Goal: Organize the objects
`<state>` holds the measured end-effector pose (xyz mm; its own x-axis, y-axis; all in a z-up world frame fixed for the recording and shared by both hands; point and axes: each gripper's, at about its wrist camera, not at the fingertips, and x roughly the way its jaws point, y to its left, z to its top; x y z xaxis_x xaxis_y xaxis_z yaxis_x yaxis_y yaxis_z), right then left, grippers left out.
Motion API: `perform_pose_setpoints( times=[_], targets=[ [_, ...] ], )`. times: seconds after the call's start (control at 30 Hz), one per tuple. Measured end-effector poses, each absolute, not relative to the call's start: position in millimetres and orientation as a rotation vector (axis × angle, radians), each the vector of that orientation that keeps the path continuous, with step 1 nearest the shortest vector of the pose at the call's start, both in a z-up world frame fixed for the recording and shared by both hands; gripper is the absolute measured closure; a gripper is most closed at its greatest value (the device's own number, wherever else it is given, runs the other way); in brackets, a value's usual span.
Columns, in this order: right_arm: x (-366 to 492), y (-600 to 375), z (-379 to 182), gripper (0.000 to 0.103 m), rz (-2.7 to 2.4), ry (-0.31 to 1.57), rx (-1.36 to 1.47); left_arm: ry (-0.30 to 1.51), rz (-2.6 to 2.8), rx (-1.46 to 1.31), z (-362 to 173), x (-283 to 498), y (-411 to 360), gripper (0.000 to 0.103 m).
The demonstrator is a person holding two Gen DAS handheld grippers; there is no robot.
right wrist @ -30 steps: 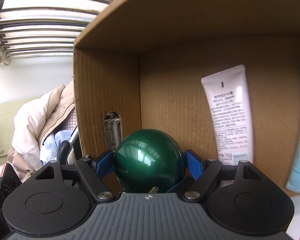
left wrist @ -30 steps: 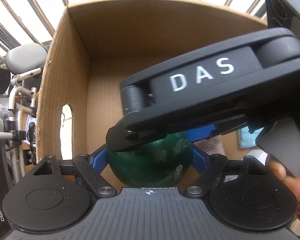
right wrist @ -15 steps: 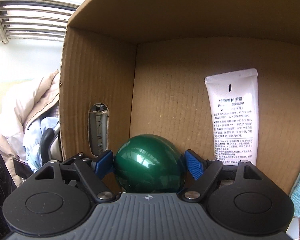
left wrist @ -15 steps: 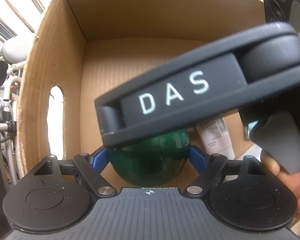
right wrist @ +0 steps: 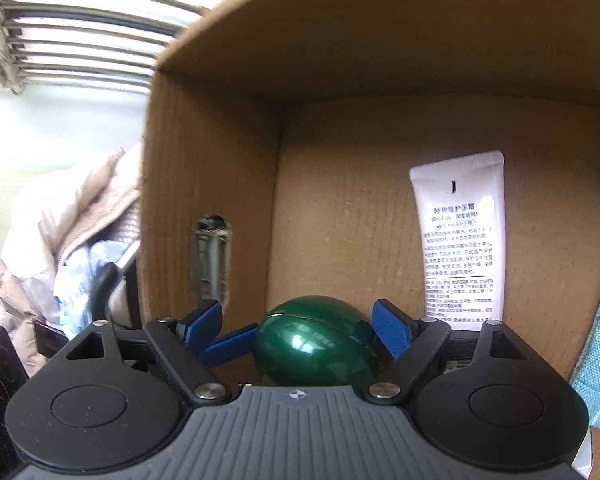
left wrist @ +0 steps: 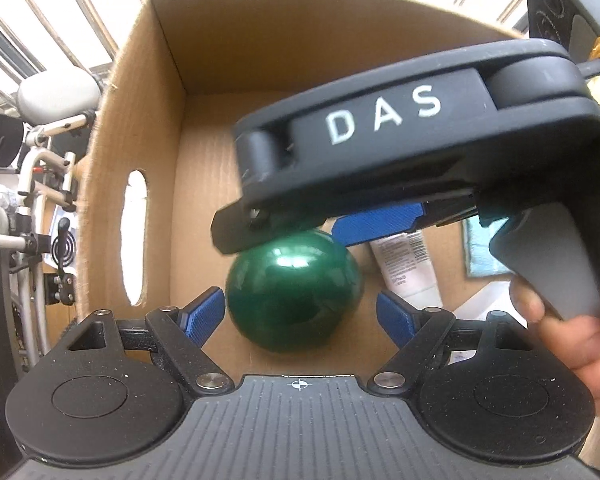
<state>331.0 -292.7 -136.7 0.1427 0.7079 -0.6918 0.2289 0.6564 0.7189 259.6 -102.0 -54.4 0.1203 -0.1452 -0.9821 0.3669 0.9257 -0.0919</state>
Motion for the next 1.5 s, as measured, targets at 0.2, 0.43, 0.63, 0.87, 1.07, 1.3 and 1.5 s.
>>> perform_pose_setpoints(
  times=[0.2,0.43,0.63,0.87,1.07,1.3,1.5],
  targets=[
    [326.9,-304.8,-114.9,0.017,0.383,1.366,0.881,1.354,-0.391,0.191,-26.8,245.5,-98.3,0.019],
    [307.4,-316.6,-78.0,0.017,0.337,1.290,0.901,1.303,-0.403,0.166,9.7,240.1,-114.3,0.019],
    [277.2,-313.6,-34.3,0.017,0.286,1.210,0.914,1.206,-0.415,0.121,43.1,207.2,-99.5,0.019],
    [221.2,-323.4,33.5,0.014,0.191,1.079,0.884,1.010,-0.434,0.068,105.8,168.6,-76.2,0.004],
    [162.2,-314.8,93.3,0.010,0.056,0.953,0.803,0.812,-0.377,0.084,162.1,131.6,-63.8,0.001],
    [115.4,-285.6,144.6,0.004,-0.077,0.835,0.633,0.692,-0.257,0.146,195.7,102.2,-68.7,0.001],
    [84.9,-264.8,170.7,0.000,-0.194,0.754,0.496,0.637,-0.248,0.251,203.8,86.4,-75.1,0.001]
  ],
)
